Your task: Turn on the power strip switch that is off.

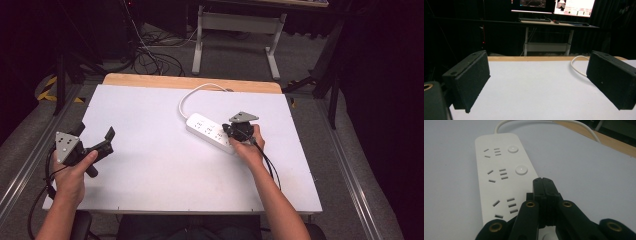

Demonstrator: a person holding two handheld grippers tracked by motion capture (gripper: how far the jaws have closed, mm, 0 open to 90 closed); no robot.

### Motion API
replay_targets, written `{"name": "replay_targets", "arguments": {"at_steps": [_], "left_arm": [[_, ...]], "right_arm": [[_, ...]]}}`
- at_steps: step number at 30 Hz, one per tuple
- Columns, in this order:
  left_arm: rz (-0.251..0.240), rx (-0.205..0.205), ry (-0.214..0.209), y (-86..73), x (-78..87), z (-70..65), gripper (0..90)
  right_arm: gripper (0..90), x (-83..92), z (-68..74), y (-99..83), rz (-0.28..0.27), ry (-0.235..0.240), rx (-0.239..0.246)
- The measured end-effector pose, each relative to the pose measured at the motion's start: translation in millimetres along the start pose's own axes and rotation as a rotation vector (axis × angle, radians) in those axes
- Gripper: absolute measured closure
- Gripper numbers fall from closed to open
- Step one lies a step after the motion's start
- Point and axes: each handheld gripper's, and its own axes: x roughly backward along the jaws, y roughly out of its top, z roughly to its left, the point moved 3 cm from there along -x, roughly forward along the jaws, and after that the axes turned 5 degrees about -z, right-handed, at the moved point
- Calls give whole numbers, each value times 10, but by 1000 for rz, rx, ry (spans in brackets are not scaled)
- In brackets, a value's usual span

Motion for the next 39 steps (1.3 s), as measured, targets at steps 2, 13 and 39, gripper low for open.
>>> {"name": "replay_targets", "arguments": {"at_steps": [2, 13, 39], "left_arm": [[-1, 6, 2, -1, 2, 4, 54], [-4, 6, 6, 6, 11, 9, 55], [-5, 8, 5, 7, 0, 10, 56]], "right_arm": [[900, 33, -23, 28, -24, -4, -3], [884, 434, -102, 232, -275, 41, -87], [766, 1263, -309, 99, -464, 15, -119]]}}
